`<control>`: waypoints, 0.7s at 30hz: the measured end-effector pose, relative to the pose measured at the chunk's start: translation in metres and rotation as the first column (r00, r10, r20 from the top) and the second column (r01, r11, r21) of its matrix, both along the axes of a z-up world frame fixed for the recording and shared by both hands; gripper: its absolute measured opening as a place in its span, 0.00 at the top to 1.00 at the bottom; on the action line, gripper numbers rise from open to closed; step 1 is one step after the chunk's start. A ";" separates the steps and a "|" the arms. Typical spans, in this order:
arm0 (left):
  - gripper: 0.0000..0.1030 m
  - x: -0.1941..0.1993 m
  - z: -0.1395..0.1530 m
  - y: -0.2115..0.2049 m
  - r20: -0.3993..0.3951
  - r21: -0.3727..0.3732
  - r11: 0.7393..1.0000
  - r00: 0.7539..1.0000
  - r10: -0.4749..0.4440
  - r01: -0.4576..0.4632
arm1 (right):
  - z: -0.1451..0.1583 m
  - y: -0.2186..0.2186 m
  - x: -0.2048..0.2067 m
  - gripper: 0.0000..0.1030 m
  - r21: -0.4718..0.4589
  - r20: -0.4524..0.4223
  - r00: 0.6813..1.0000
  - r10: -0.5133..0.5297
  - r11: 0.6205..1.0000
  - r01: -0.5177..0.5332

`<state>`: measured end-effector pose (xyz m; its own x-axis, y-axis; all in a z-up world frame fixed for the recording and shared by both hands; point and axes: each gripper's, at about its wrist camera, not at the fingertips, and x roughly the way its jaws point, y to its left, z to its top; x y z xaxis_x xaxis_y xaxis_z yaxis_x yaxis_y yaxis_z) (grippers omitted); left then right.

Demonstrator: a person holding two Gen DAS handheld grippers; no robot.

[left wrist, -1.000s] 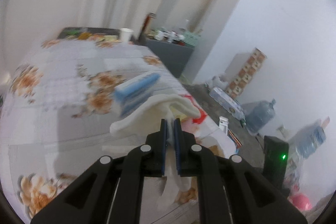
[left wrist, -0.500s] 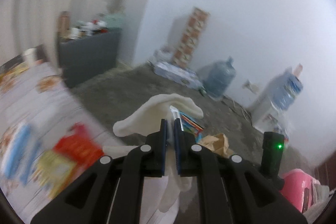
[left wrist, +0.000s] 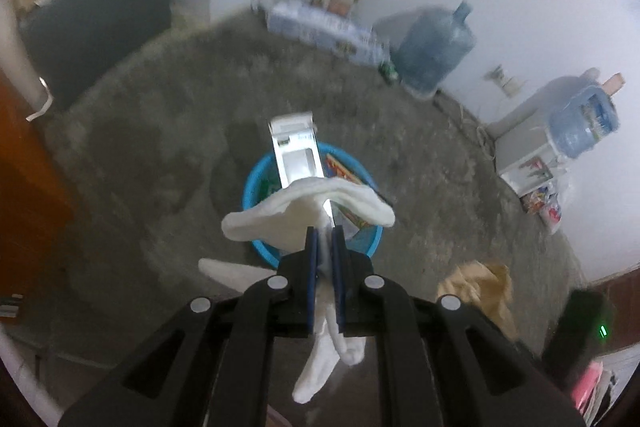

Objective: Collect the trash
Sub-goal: 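Carry the white cloth and brown paper bag over the blue wastebasket, then open both tools to drop the cloth and paper bag into the wastebasket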

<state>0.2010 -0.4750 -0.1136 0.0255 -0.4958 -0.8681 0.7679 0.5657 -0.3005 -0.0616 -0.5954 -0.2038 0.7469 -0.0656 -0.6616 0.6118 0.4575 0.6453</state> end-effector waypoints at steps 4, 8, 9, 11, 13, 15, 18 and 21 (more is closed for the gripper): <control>0.92 0.007 -0.039 -0.045 -0.066 0.020 1.000 0.998 0.007 -0.005 | -0.011 -0.011 -0.003 0.90 0.011 -0.035 0.999 -0.019 1.000 0.020; 0.64 0.015 -0.068 -0.075 -0.152 0.026 1.000 0.988 0.020 -0.017 | -0.018 -0.017 -0.008 0.89 0.021 -0.061 0.997 -0.041 0.999 0.042; 0.51 0.017 -0.076 -0.081 -0.148 0.051 0.998 0.988 0.039 -0.031 | -0.020 -0.019 -0.010 0.89 0.025 -0.068 0.997 -0.048 0.998 0.050; 0.41 0.020 -0.080 -0.080 -0.125 0.083 0.994 0.988 0.087 -0.077 | -0.023 -0.021 -0.012 0.89 0.030 -0.079 0.995 -0.056 0.998 0.059; 0.41 0.025 -0.077 -0.071 -0.144 0.069 0.992 0.983 0.114 -0.105 | -0.028 -0.023 -0.012 0.89 0.032 -0.090 0.994 -0.061 0.997 0.064; 0.41 0.027 -0.066 -0.062 -0.137 0.068 0.993 0.985 0.109 -0.100 | -0.031 -0.025 -0.010 0.89 0.038 -0.097 0.994 -0.057 0.997 0.061; 0.41 0.028 -0.038 -0.043 -0.094 0.073 0.995 0.992 0.080 -0.074 | -0.036 -0.031 0.005 0.89 0.036 -0.104 0.994 -0.031 0.999 0.035; 0.36 0.025 0.005 -0.011 -0.048 0.055 0.998 0.998 0.033 -0.031 | -0.040 -0.038 0.030 0.89 0.035 -0.095 0.996 0.005 0.999 -0.001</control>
<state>0.2260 -0.4863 -0.1088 -0.0023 -0.4476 -0.8942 0.7344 0.6061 -0.3054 -0.0316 -0.6334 -0.2438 0.6810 -0.0387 -0.7312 0.6694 0.4375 0.6003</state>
